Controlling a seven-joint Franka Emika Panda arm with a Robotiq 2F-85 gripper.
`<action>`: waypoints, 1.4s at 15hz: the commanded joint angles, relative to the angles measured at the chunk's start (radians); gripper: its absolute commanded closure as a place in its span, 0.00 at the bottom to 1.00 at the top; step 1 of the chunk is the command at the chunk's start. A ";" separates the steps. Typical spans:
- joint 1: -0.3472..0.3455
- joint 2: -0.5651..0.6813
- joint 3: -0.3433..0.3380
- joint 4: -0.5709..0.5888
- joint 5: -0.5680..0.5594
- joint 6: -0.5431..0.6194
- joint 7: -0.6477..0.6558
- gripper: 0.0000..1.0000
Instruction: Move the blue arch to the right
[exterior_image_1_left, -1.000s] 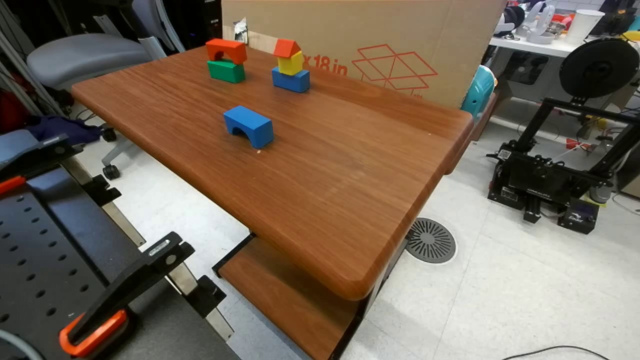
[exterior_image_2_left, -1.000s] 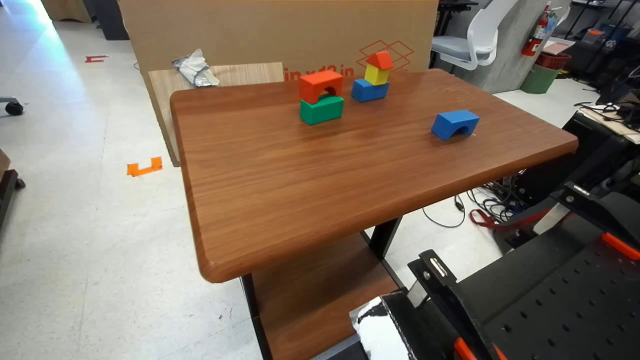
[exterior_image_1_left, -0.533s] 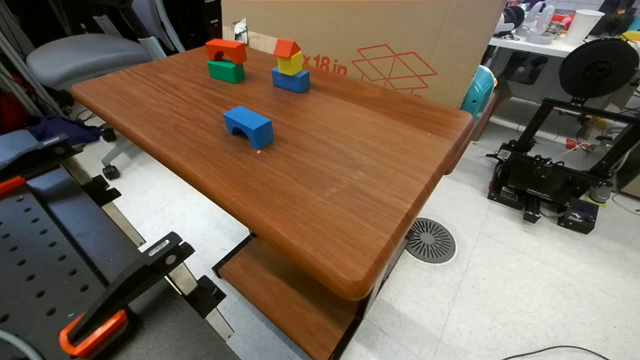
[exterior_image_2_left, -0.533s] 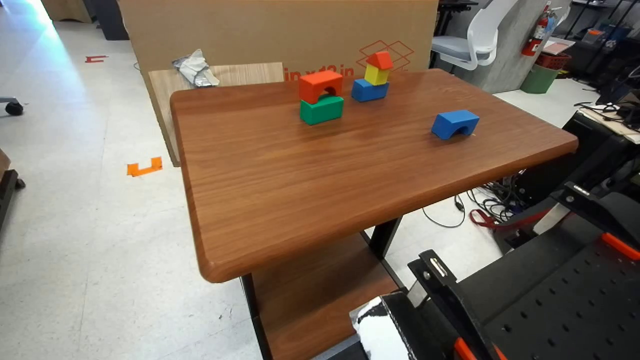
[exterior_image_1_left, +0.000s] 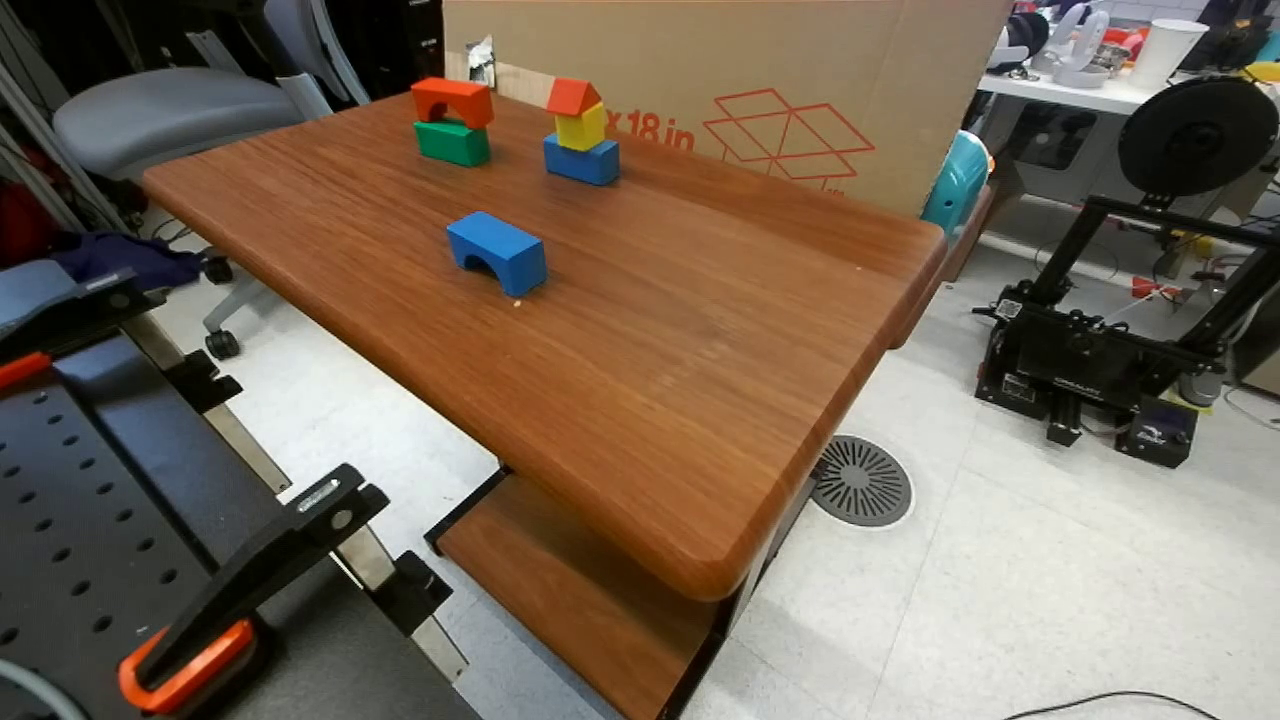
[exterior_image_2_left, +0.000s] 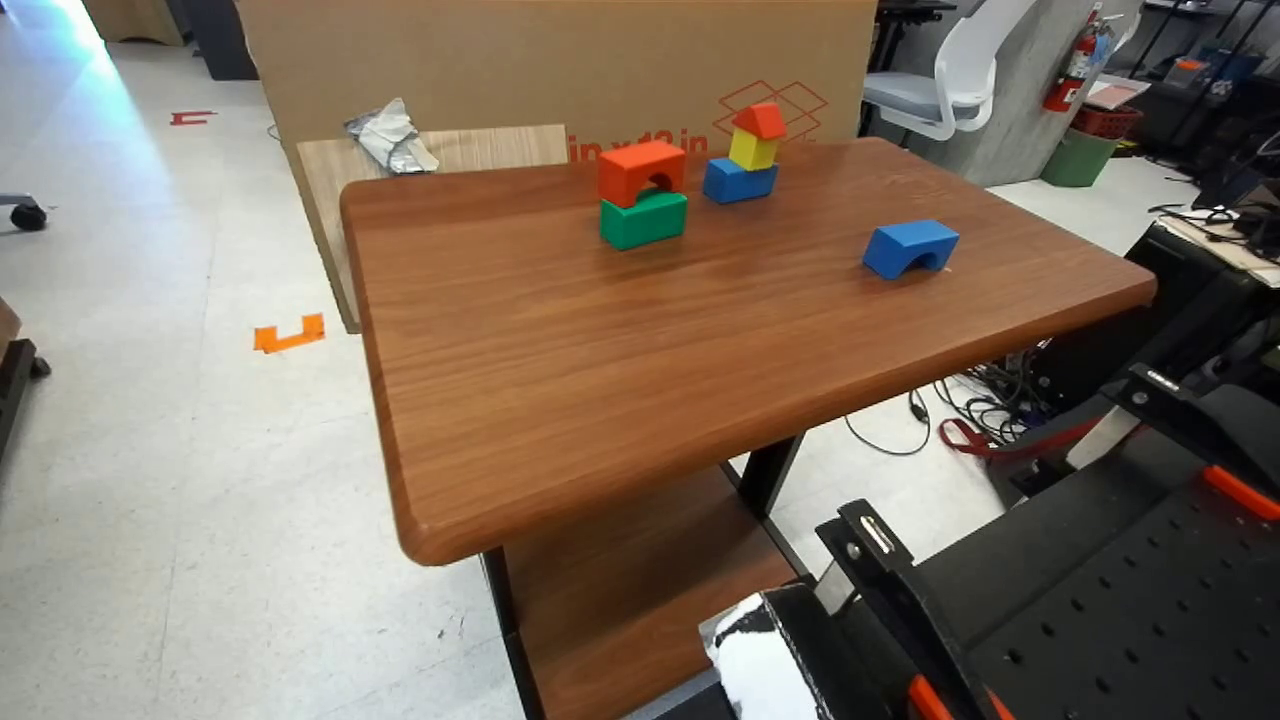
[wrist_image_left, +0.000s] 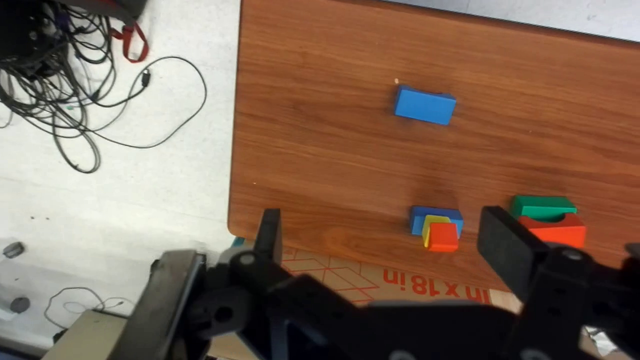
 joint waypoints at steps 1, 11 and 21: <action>0.014 0.130 -0.009 0.014 0.113 0.104 -0.070 0.00; -0.004 0.446 0.074 0.082 0.249 0.168 -0.048 0.00; -0.009 0.651 0.081 0.187 0.214 0.174 0.119 0.00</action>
